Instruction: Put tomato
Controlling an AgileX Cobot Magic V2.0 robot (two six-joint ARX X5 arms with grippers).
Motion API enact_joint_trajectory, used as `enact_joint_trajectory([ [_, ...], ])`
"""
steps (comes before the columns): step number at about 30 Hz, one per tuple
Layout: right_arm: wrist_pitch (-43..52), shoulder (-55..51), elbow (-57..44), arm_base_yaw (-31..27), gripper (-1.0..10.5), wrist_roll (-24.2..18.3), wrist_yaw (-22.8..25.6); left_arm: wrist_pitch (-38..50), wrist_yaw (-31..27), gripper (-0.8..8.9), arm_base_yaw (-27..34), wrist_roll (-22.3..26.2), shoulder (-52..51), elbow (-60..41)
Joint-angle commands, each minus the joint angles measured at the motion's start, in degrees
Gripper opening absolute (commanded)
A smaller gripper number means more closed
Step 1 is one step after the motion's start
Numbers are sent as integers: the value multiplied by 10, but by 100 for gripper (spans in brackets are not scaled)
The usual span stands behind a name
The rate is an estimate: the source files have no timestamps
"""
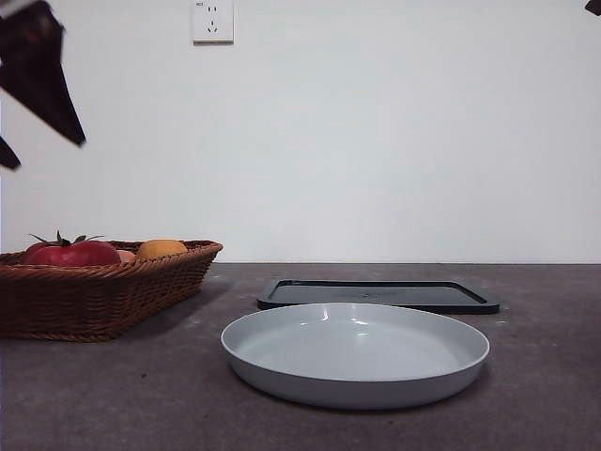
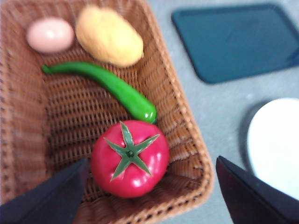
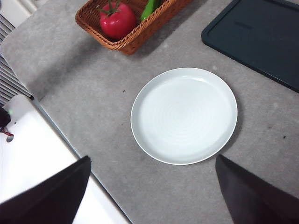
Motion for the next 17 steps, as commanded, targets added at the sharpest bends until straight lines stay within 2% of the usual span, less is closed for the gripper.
enact_joint_trajectory([
  [1, 5, 4, 12, 3, 425, -2, 0, 21, -3, 439, -6, 24, 33, 12],
  [7, 4, 4, 12, 3, 425, -2, -4, 52, -38, 439, -19, 48, 89, 12],
  [17, 1, 4, 12, 3, 425, -2, -7, 82, -39, 442, -27, 61, 148, 12],
])
